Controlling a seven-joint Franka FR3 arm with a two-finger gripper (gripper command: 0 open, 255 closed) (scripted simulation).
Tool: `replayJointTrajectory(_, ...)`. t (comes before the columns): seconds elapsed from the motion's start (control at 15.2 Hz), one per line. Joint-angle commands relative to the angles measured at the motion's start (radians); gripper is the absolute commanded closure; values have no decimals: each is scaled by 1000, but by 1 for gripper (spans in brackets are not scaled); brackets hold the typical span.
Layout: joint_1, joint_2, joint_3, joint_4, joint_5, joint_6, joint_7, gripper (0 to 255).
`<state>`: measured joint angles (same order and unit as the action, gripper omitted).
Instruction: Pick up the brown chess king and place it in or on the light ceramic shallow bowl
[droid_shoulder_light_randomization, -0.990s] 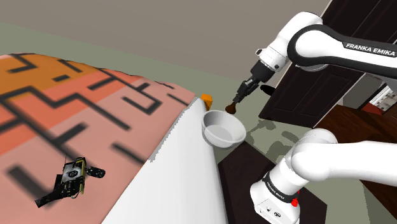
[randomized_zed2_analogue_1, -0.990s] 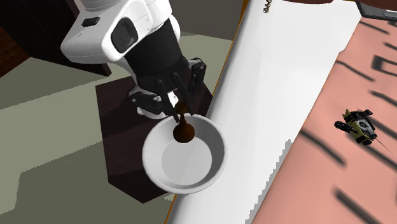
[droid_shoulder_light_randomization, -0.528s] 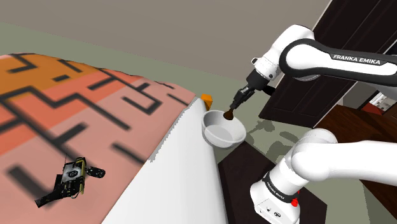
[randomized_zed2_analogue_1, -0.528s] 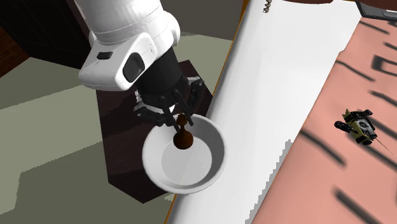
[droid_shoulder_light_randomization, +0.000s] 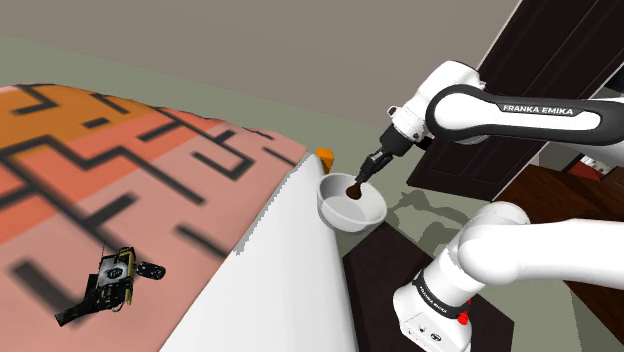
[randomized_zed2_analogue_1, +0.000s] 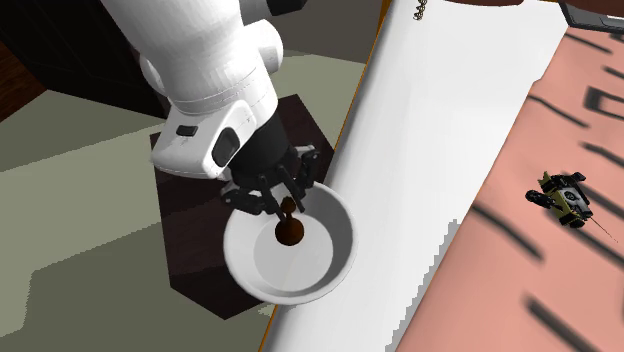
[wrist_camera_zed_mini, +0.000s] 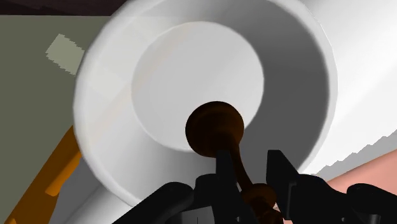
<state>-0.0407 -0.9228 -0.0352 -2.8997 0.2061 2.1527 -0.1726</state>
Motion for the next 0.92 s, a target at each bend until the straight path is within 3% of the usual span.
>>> replayJointTrajectory(0.0, 0, 3, -2, -13, 1, 17, -5, 255)
replayJointTrajectory(0.4, 0, 3, -2, -13, 1, 17, -5, 255)
replayJointTrajectory(0.46, 0, 3, -2, -13, 1, 17, -5, 0)
replayJointTrajectory(0.79, 0, 3, -2, -13, 1, 17, -5, 0)
replayJointTrajectory(0.86, -8, -19, -6, 9, -8, -29, -2, 0)
